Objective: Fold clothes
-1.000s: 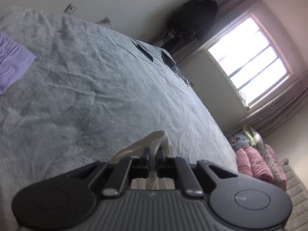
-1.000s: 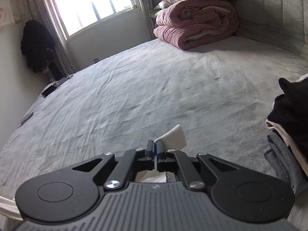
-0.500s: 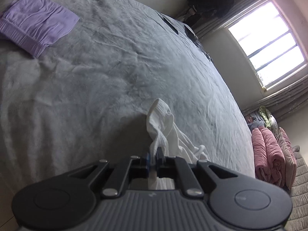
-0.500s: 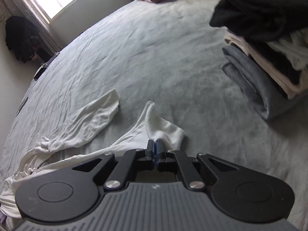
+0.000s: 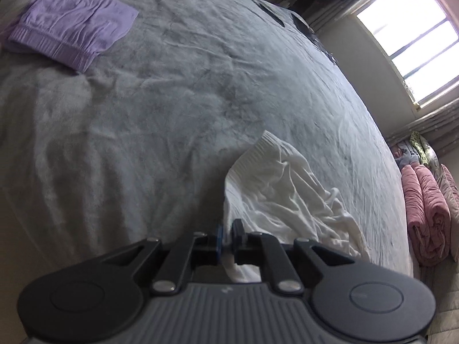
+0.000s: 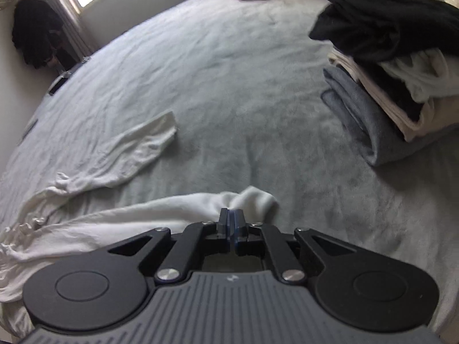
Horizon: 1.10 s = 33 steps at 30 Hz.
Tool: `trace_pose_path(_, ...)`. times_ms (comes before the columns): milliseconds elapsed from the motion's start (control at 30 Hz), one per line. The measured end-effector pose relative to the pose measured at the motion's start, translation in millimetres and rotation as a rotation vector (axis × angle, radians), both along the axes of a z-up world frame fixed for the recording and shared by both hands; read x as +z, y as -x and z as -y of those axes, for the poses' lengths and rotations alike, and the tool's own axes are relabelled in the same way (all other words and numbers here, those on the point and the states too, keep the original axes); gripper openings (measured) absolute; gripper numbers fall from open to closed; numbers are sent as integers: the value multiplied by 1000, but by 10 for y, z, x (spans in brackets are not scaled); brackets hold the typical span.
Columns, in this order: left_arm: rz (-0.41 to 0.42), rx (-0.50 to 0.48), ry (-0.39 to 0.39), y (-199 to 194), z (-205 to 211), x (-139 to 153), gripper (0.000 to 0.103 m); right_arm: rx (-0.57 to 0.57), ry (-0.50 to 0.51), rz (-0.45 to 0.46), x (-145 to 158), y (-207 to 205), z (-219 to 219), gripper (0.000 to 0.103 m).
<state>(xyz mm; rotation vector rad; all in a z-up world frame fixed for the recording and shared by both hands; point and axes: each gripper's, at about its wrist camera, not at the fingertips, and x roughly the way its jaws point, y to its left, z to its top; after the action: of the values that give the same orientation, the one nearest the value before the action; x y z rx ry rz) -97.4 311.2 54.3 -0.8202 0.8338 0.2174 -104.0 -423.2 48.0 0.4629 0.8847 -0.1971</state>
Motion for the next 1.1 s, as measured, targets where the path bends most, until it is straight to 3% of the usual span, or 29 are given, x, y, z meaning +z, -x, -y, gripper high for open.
trace_pose_path(100, 21, 38, -44, 70, -66, 109, 8, 6, 43, 70, 142, 46, 25, 14)
trace_pose_path(233, 50, 83, -46, 129, -192, 216, 8, 4, 80, 59, 93, -87, 125, 14)
trace_pose_path(333, 70, 79, -44, 100, -202, 262, 8, -6, 36, -4, -112, -233, 248, 15)
trace_pose_path(433, 89, 8, -41, -25, -98, 282, 8, 21, -49, -2, -226, -259, 270, 15)
trace_pose_path(467, 92, -12, -54, -85, -41, 286, 10, 38, -69, 15, -200, -255, 261, 15)
trace_pose_path(567, 98, -72, -100, -320, 146, 270, 31, 60, -121, 27, -200, -275, 237, 15)
trace_pose_path(633, 86, -96, -152, -472, 304, 261, 34, 77, -82, 15, -229, -295, 161, 14)
trace_pose_path(733, 69, -129, -194, -686, 528, 226, 34, 103, 61, 53, -134, -264, 14, 4)
trace_pose_path(900, 52, -175, -229, -884, 800, 113, 34, 77, 230, 282, 206, -67, -107, 2)
trace_pose_path(1000, 45, -185, -254, -936, 880, -4, 34, 74, 274, 389, 336, 29, -148, 2)
trace_pose_path(1100, 4, -173, -263, -967, 848, -132, 33, 68, 296, 403, 347, 5, -134, 2)
